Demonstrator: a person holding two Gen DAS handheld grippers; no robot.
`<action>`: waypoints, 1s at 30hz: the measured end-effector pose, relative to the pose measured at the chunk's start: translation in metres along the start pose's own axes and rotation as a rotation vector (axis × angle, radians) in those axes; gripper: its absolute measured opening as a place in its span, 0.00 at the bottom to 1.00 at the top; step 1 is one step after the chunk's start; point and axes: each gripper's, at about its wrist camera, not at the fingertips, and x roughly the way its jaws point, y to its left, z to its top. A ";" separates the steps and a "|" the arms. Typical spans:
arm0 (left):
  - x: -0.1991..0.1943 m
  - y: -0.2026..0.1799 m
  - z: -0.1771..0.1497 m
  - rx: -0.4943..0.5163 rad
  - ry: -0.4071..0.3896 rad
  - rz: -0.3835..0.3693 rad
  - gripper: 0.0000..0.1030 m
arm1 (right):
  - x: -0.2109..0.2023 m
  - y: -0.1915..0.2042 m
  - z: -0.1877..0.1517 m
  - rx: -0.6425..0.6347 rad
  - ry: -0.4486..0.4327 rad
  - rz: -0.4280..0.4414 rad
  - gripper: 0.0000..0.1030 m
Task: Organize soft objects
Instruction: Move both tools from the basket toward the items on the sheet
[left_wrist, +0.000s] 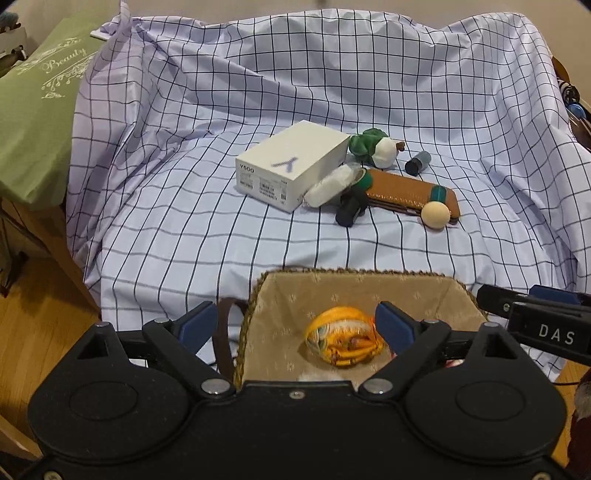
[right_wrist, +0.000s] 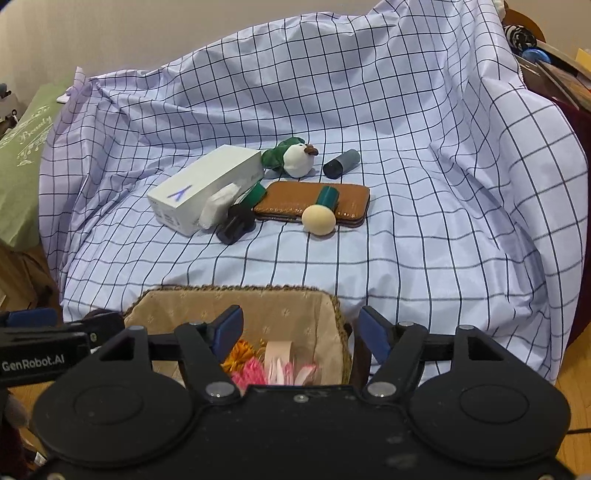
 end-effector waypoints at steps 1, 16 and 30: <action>0.003 0.000 0.002 0.002 0.002 -0.002 0.86 | 0.003 0.000 0.002 0.000 0.001 -0.003 0.67; 0.063 0.001 0.038 0.006 0.070 -0.025 0.86 | 0.069 -0.004 0.048 -0.029 0.027 -0.047 0.67; 0.104 0.000 0.052 -0.005 0.141 -0.045 0.86 | 0.123 -0.004 0.081 -0.011 -0.021 -0.054 0.65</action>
